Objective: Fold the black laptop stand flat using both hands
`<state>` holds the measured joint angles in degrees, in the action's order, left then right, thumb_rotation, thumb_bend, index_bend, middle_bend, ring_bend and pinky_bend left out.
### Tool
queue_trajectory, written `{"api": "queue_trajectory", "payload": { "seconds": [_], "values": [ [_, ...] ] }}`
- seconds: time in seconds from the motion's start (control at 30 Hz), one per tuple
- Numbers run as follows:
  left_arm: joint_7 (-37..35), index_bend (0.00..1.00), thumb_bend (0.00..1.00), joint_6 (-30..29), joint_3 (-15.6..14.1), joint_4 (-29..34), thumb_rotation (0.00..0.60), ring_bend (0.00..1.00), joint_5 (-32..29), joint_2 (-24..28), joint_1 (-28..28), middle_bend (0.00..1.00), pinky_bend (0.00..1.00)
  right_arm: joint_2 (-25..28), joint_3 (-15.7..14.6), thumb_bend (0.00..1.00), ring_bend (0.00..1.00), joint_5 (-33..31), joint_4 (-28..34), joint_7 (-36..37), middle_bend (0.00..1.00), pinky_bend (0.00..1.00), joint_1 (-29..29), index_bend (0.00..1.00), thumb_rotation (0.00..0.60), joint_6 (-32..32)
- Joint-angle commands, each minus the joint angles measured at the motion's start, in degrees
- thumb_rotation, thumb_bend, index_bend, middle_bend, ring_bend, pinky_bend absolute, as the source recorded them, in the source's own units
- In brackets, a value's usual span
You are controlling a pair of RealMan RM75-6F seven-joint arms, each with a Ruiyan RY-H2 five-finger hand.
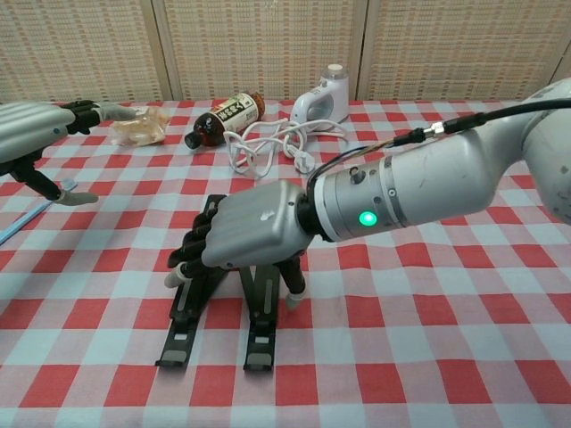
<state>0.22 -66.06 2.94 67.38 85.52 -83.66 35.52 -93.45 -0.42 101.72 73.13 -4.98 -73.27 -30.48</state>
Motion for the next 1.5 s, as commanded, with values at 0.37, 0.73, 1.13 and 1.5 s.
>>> {"api": "queue_trajectory", "payload": {
  "seconds": [0.37,0.73,1.13,1.5],
  "values": [
    [-1.58,0.00,0.22,-0.23,0.31,-1.53,0.600,0.00,0.25,-0.22,-0.54,0.00,0.20,-1.68,-1.68,0.00,0.00,-0.10,-2.75,4.03,0.00,0.00,-3.84,0.00,0.600,1.72],
    [-2.55,0.00,0.22,-0.39,0.52,-2.65,0.600,0.00,0.60,-0.56,-0.69,0.00,0.19,-2.56,-2.01,0.00,0.00,-1.39,-4.11,6.70,0.01,0.00,-7.29,0.00,0.600,4.45],
    [-3.12,0.00,0.22,-0.34,0.25,-3.63,0.600,0.00,1.00,-0.97,-0.99,0.00,0.19,-3.81,-3.61,0.05,0.00,-0.20,-6.34,9.80,0.34,0.00,-6.89,0.24,0.600,-1.16],
    [-2.44,0.00,0.22,0.12,0.22,-3.16,0.600,0.00,1.37,-1.17,-0.71,0.00,0.19,-3.73,-5.57,0.17,0.13,1.91,-8.08,12.87,0.50,0.00,-5.33,0.43,0.600,-7.94]
  ]
}}
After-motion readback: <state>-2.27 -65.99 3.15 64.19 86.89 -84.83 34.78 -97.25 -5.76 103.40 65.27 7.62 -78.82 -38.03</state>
